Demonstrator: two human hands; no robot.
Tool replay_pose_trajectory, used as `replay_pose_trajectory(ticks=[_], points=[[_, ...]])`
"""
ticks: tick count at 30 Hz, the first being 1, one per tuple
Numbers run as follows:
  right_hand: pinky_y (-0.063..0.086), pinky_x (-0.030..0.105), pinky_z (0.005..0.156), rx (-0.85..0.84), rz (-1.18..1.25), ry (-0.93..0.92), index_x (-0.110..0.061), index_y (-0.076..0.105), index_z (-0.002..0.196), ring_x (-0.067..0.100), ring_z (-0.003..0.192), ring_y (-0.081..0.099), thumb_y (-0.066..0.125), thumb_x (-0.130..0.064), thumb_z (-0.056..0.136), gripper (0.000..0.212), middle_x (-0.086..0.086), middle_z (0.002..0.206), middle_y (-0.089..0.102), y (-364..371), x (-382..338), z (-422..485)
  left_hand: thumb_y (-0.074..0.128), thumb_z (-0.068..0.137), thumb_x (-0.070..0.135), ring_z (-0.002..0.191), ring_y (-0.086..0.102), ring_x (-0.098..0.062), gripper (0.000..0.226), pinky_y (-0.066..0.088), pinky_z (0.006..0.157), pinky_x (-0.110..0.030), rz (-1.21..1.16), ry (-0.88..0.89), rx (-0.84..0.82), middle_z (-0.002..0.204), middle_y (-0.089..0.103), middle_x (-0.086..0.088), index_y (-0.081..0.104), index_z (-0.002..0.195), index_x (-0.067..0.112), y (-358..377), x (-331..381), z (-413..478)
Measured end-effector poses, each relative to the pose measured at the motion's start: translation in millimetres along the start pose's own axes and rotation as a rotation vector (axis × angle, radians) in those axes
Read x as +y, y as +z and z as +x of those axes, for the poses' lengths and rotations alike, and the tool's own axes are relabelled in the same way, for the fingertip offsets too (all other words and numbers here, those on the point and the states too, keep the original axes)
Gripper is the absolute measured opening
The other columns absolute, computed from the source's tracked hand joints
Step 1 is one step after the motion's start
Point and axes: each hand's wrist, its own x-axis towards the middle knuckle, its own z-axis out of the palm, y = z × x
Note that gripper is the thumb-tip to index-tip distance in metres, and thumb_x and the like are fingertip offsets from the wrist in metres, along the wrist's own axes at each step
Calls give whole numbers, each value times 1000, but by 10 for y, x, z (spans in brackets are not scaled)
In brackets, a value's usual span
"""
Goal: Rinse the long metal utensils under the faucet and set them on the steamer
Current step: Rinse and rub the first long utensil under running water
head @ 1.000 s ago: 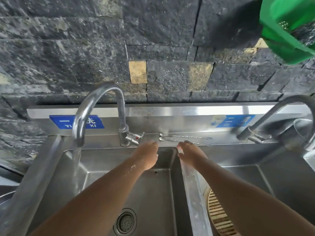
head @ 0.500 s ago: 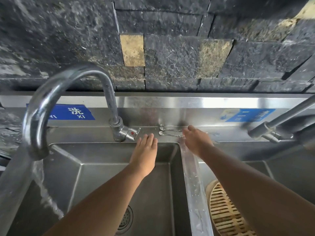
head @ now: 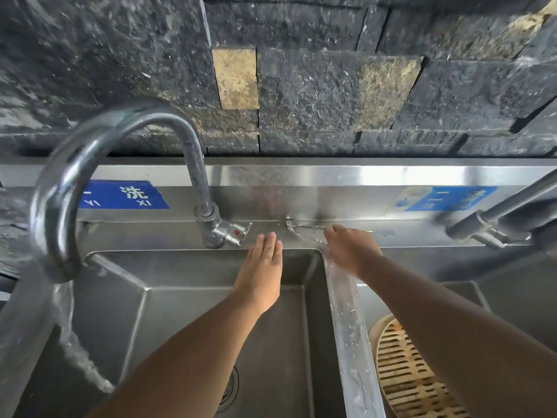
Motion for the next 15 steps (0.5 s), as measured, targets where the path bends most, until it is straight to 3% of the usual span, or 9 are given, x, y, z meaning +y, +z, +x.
replay_pose_trajectory(ticks=[5, 8, 10, 13, 15], points=[[49, 36, 71, -33, 43, 7, -13, 57, 108, 36, 93, 69, 52, -13, 83, 25, 8, 104, 66, -220, -258, -393, 53, 91, 11, 150, 5, -30, 76, 22, 119, -45, -32, -64, -121, 164, 3, -8, 11, 154, 7, -261, 76, -19], [52, 40, 77, -51, 92, 18, -12, 56, 112, 38, 97, 68, 51, -14, 85, 28, 9, 110, 66, -351, -514, -626, 54, 88, 20, 143, 25, -25, 57, 33, 110, -51, -112, -76, -148, 158, 24, -5, 40, 143, 10, -448, 44, -221], [52, 39, 75, -50, 119, 2, -12, 56, 112, 38, 97, 68, 52, -16, 85, 27, 10, 113, 65, -446, -752, -763, 54, 88, 19, 132, 42, -25, 44, 41, 105, -46, -303, -157, -72, 147, 40, -4, 53, 131, 11, -503, -10, -457], [51, 40, 73, -72, 188, -11, -13, 53, 108, 38, 95, 68, 49, -17, 87, 21, 11, 112, 65, -550, -1216, -933, 58, 90, 18, 120, 56, -23, 39, 44, 102, -35, -774, -354, -19, 136, 56, -5, 59, 128, 9, -565, -91, -902], [45, 37, 69, -73, 222, -9, -15, 52, 106, 37, 94, 68, 49, -19, 88, 19, 9, 110, 66, -604, -1576, -1035, 61, 87, 16, 103, 67, -23, 27, 52, 91, -37, -1074, -479, -4, 117, 69, -8, 66, 113, 11, -635, -163, -1228]])
